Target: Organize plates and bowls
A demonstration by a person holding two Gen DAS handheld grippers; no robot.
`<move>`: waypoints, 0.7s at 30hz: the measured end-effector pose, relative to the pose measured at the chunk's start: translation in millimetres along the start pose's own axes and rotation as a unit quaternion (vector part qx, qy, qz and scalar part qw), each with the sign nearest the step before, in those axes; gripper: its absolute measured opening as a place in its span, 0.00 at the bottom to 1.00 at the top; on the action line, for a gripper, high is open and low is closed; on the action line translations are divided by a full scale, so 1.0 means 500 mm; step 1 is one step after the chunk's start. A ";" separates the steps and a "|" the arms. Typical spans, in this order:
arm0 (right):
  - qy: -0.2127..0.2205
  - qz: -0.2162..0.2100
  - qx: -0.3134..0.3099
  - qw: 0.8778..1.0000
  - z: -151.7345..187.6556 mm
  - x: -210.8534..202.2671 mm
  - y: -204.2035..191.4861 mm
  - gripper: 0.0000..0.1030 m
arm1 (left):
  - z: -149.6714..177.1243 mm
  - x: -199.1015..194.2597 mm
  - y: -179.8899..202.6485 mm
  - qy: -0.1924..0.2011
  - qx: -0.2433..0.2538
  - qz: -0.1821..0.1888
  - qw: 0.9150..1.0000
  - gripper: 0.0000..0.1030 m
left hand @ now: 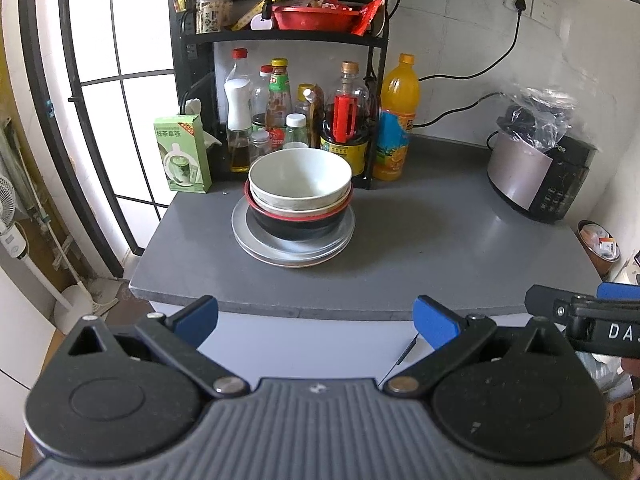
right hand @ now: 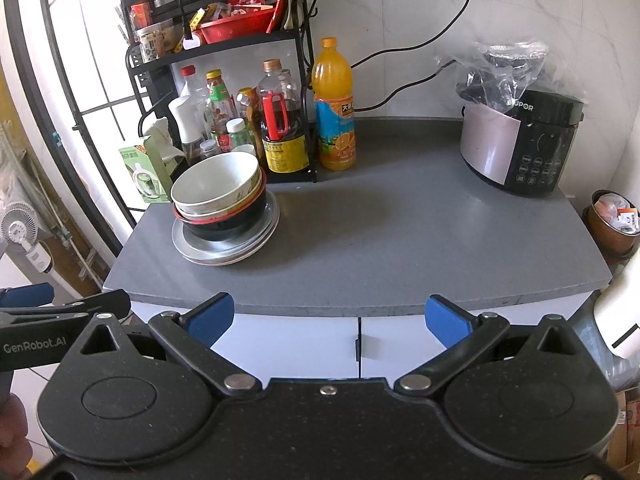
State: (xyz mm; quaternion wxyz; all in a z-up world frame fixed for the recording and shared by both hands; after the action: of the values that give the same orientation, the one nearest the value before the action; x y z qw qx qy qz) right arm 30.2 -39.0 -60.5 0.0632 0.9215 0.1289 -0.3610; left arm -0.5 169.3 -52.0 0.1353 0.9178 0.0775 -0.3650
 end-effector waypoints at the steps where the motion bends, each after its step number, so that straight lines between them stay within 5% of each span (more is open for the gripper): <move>1: -0.001 -0.001 0.001 1.000 0.001 0.000 0.001 1.00 | 0.001 0.000 0.001 0.000 0.000 0.000 1.000 1.00; 21: 0.001 0.000 0.002 1.000 0.004 -0.005 0.013 1.00 | 0.006 -0.007 0.017 0.003 0.006 0.004 1.000 1.00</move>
State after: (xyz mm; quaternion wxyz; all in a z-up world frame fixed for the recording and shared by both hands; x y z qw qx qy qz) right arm 29.0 -46.2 -60.0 0.0613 0.9219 0.1282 -0.3604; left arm -3.1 160.1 -50.1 0.1308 0.9202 0.0725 -0.3618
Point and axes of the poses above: each gripper's, at about its wrist camera, not at the fingertips, and x roughly the way its jaws point, y to its right, z to its underside, the point moved 5 cm from there along x, roughly the way its jaws point, and after that the axes turned 10 degrees about -x, right-handed, at the moved point
